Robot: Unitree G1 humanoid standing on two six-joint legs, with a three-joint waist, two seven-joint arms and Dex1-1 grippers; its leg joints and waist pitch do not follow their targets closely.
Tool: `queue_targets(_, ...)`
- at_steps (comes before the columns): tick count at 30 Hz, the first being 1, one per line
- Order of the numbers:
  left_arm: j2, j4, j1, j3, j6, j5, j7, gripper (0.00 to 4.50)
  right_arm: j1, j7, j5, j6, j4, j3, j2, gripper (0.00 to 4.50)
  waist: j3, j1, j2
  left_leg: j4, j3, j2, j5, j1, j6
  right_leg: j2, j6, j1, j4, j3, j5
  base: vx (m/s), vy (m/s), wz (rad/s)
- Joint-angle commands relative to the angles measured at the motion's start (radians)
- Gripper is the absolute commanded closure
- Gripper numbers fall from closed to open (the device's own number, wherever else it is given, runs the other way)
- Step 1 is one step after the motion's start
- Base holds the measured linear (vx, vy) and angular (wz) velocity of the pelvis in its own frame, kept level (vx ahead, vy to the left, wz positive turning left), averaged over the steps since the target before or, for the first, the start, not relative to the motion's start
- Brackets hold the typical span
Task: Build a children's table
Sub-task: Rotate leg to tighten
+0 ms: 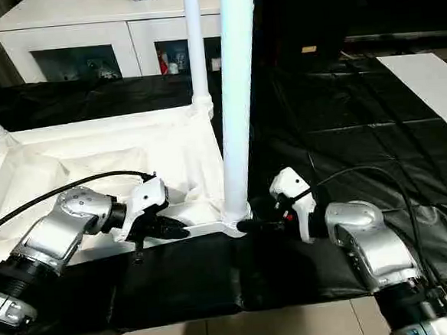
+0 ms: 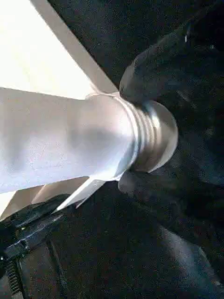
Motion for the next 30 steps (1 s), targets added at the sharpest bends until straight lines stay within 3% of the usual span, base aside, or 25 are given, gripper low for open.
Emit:
queue_targets(1,-0.025,-0.041,-0.011,-0.027,-0.003,-0.019,-0.043,4.50,-0.037,0.004,0.009,-0.026,-0.018,0.008,0.020,1.51,-0.070,0.003,-0.010,-0.079,-0.039,0.074,-0.211,0.021,0.046,-0.070,-0.235,0.043,-0.069,0.047,-0.263,0.000,0.000,0.00)
queue_targets(9,-0.031,-0.034,-0.014,-0.024,-0.005,-0.018,-0.038,4.50,-0.057,-0.001,-0.028,-0.044,-0.005,0.032,0.029,0.85,-0.072,0.010,-0.008,-0.079,-0.038,0.077,-0.199,0.026,0.047,-0.068,-0.243,0.040,-0.064,0.048,-0.230,0.000,0.000,0.00)
queue_targets(12,-0.030,-0.036,-0.014,-0.023,-0.005,-0.017,-0.036,4.50,-0.059,0.000,-0.028,-0.055,0.000,0.034,0.032,0.85,-0.072,0.018,-0.009,-0.080,-0.038,0.076,-0.206,0.025,0.041,-0.071,-0.235,0.042,-0.065,0.049,-0.236,0.000,0.000,0.00)
queue_targets(30,-0.033,-0.018,-0.023,-0.015,-0.019,-0.008,-0.026,4.50,-0.026,0.045,-0.055,-0.072,-0.010,0.043,-0.038,0.85,-0.072,0.024,-0.006,-0.079,-0.039,0.076,-0.214,0.024,0.040,-0.070,-0.232,0.043,-0.067,0.048,-0.247,0.000,0.000,0.00)
